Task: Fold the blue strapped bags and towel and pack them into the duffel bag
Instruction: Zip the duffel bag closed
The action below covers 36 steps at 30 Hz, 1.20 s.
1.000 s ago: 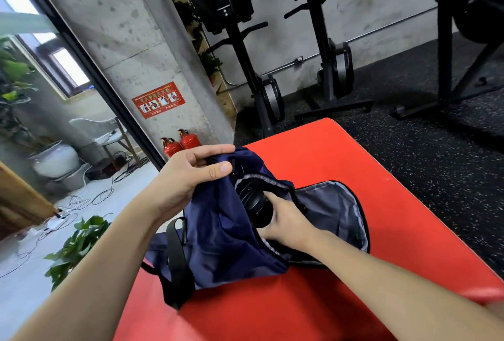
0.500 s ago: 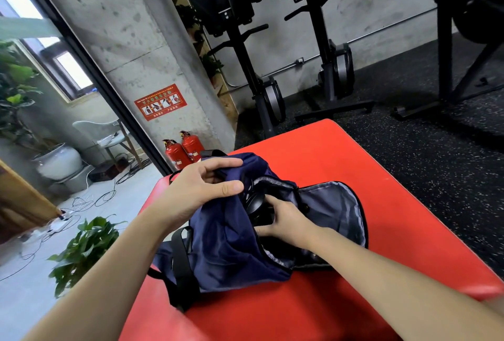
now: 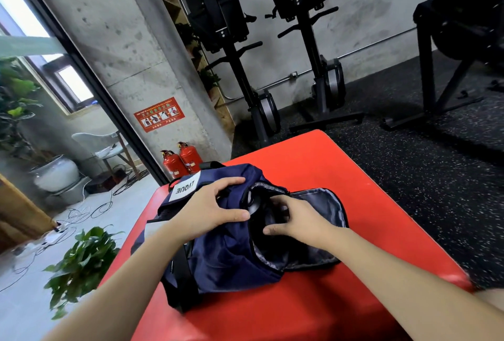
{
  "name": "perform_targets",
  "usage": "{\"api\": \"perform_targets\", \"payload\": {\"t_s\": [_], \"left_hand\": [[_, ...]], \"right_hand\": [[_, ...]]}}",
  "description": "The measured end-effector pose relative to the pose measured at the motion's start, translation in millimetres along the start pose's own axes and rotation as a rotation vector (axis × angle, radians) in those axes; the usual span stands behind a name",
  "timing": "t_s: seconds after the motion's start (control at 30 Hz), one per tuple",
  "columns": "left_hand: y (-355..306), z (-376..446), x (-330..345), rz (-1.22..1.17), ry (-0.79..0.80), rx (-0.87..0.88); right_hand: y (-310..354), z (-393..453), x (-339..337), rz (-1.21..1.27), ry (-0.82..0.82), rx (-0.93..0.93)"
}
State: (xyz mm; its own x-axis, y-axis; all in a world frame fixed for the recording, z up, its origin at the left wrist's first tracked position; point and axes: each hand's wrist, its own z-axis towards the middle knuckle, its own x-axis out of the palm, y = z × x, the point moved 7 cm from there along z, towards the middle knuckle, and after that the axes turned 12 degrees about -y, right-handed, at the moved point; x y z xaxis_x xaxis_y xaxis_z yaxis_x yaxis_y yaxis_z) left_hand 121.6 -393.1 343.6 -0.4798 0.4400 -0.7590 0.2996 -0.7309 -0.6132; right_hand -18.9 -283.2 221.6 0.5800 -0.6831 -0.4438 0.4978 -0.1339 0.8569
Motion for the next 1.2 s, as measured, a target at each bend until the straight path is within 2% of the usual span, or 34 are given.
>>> {"api": "perform_targets", "payload": {"t_s": [0.13,0.37,0.53,0.63,0.73,0.9,1.2], "left_hand": [[7.8,6.4,17.0,0.215,-0.009,0.092],[19.3,6.2,34.0,0.458,-0.069,0.116],[17.9,2.4,22.5,0.342,-0.075,0.095],[15.7,-13.6,5.3,0.184,-0.102,0.114],[27.6,-36.6,-24.2,0.082,-0.213,0.138],[79.9,-67.7,-75.4,-0.042,-0.444,0.042],[184.0,-92.7,-148.6,-0.273,-0.783,-0.085]], "right_hand": [[2.4,-2.7,-22.0,-0.058,-0.049,-0.072],[17.3,-4.7,-45.6,-0.034,-0.147,-0.118],[35.3,-13.9,-48.4,0.017,-0.210,-0.139],[65.9,-24.2,-50.3,0.073,-0.298,-0.196],[107.9,-34.3,-36.3,0.077,-0.329,-0.281],[168.7,-36.7,25.0,-0.014,-0.200,-0.411],[236.3,15.7,154.4,-0.256,0.048,-0.459]]}}
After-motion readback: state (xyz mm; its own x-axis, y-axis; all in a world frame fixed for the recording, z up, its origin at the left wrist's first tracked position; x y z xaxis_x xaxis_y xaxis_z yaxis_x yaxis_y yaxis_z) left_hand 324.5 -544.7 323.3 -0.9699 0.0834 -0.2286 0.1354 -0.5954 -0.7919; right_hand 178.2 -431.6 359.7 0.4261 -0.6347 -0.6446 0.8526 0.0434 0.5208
